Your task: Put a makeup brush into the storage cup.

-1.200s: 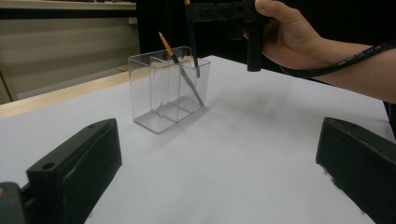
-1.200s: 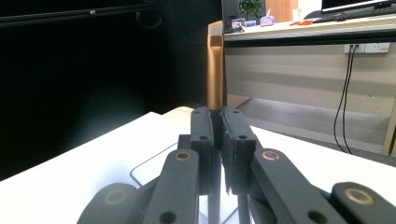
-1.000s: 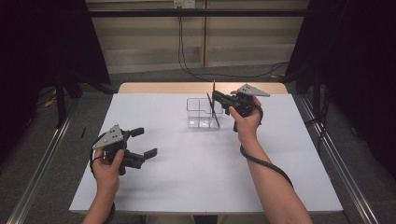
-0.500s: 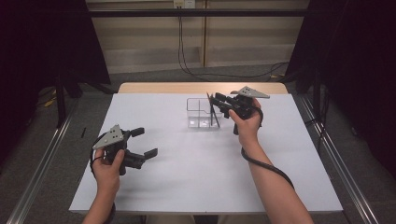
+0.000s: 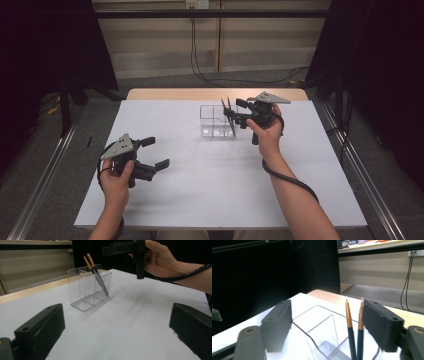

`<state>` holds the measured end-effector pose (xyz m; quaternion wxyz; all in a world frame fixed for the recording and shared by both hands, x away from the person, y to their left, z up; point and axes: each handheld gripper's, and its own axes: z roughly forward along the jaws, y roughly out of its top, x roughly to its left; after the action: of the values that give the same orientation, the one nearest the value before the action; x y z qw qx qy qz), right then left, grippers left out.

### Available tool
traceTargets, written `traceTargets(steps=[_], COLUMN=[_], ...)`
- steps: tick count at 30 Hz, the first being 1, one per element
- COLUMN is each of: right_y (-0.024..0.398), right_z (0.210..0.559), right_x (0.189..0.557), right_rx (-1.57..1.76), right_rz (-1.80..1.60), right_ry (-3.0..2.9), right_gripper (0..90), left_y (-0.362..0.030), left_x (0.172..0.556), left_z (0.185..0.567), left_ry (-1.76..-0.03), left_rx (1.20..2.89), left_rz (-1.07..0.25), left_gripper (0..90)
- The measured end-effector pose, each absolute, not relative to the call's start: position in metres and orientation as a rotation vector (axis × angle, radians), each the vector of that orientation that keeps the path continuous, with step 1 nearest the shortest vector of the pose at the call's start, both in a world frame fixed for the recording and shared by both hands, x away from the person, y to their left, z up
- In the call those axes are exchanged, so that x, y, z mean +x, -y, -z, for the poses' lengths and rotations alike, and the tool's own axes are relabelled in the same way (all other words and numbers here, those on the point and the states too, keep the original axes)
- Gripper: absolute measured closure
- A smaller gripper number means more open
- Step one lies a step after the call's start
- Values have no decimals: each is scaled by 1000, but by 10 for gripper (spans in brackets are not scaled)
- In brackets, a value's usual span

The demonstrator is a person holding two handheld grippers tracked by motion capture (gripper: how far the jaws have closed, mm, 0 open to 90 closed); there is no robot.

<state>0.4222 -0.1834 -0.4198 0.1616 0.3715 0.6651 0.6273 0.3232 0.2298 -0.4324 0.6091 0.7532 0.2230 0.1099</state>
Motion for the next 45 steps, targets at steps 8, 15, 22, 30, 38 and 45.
traceTargets(steps=[8, 15, 22, 30, 38, 45], right_y=[188, 188, 187, 191, 195, 200], right_z=[421, 419, 414, 411, 412, 409], right_x=[417, 413, 406, 396, 388, 379], right_rx=[1059, 1042, 1004, 983, 969, 901], right_rz=[-1780, -1774, -1764, -1747, -1730, -1727], right_ry=[-1905, -1911, -1923, -1939, -1948, -1978], right_gripper=[185, 155, 136, 116, 86, 44], left_y=[-230, -230, -232, -230, -231, -231], left_x=[323, 323, 322, 322, 322, 322], left_z=[433, 433, 433, 433, 432, 433], left_ry=[-513, -517, -521, -520, -515, -520], left_rx=[1743, 1740, 1739, 1737, 1742, 1738], left_rz=[-256, -258, -252, -257, -256, -258], left_gripper=[1, 2, 2, 2, 1, 1])
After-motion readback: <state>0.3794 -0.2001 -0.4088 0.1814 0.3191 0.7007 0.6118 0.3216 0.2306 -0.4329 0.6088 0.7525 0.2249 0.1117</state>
